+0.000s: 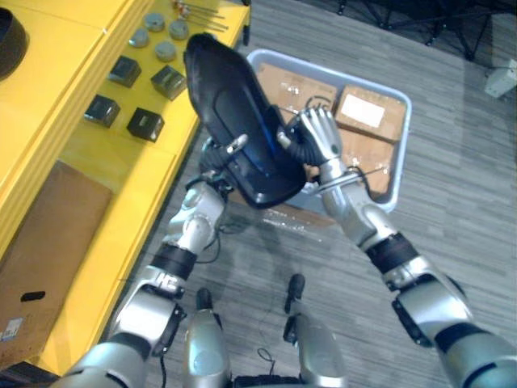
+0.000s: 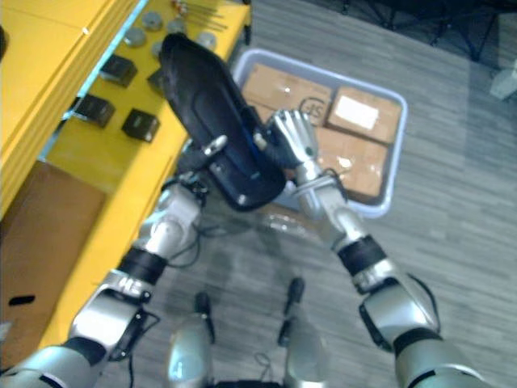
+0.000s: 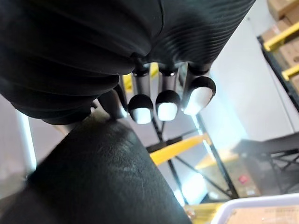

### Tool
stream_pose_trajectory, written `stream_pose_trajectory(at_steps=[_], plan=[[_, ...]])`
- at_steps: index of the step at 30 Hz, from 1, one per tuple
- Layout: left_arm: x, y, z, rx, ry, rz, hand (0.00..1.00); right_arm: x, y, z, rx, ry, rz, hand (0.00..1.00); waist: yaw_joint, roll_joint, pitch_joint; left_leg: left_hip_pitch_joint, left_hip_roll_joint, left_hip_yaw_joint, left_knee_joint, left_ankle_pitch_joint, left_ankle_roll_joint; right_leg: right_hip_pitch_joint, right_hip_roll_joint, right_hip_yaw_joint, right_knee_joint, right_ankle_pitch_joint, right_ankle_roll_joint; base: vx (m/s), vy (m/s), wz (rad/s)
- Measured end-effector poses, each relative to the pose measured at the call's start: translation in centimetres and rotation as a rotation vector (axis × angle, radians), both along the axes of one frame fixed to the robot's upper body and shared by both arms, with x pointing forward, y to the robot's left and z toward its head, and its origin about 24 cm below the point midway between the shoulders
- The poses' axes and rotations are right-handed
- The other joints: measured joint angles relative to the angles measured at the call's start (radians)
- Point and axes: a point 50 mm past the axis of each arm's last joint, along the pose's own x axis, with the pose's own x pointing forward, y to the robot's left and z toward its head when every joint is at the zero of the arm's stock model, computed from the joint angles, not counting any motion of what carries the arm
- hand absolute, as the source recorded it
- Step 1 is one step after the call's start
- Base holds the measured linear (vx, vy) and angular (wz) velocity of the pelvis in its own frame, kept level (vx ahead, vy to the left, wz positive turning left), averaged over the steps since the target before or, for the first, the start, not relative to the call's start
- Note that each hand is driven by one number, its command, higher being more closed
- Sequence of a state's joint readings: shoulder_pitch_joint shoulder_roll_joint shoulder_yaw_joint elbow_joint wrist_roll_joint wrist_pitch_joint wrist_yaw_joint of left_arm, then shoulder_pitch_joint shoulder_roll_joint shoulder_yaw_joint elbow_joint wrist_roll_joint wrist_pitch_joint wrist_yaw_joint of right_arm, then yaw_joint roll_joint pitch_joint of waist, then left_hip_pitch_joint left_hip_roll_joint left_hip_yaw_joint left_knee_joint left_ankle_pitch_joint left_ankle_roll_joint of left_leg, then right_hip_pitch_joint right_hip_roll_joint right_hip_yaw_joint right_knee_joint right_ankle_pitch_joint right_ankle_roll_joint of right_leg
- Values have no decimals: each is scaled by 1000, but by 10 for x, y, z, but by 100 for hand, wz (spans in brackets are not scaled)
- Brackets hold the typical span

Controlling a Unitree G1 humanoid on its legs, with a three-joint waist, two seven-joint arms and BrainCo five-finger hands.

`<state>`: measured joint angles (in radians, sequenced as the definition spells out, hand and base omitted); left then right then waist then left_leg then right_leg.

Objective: Walk over and take plastic housings, then place them on the shelf

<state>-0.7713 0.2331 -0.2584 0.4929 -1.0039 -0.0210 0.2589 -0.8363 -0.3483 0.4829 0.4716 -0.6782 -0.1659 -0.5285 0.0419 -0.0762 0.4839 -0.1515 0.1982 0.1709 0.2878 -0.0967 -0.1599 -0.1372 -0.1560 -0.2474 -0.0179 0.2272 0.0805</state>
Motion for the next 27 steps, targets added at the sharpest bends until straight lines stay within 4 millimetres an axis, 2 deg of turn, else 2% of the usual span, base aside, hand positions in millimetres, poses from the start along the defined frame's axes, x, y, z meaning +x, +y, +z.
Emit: stream_pose_trajectory(at_steps=[6,12,13,20,23,27], plan=[[-3,3,-6,-15,-12,10,100,-3,5,-5,19,-2,14,100,-3,0,-5,12,0,0,0,0,0,24,3,1,-28,13,-1,0,0,0],[-7,4,-3,-13,-82,13,100,-9,7,-6,89,-14,31,100,-4,-1,-6,13,0,2,2,-1,0,24,3,3,-29,15,-1,0,0,0],[-9,5,-3,-11,-93,16,100,-10,7,-6,95,-15,32,0,-4,-1,-6,13,0,2,2,-1,0,24,3,3,-29,16,-2,0,0,0],[-15,6,-5,-8,-118,27,100,-17,11,-13,189,13,106,0,-4,-1,-6,14,0,3,2,-1,0,25,3,3,-30,17,-2,0,0,0],[-21,8,0,93,-180,84,100,-21,10,-16,277,57,139,0,-2,-1,-6,19,0,2,2,-1,0,37,5,3,-44,23,-2,0,0,0],[-48,19,36,281,-416,279,100,-48,8,1,536,67,310,0,-1,1,-8,41,0,6,-3,-3,-2,55,7,2,-48,24,-1,4,12,-3]])
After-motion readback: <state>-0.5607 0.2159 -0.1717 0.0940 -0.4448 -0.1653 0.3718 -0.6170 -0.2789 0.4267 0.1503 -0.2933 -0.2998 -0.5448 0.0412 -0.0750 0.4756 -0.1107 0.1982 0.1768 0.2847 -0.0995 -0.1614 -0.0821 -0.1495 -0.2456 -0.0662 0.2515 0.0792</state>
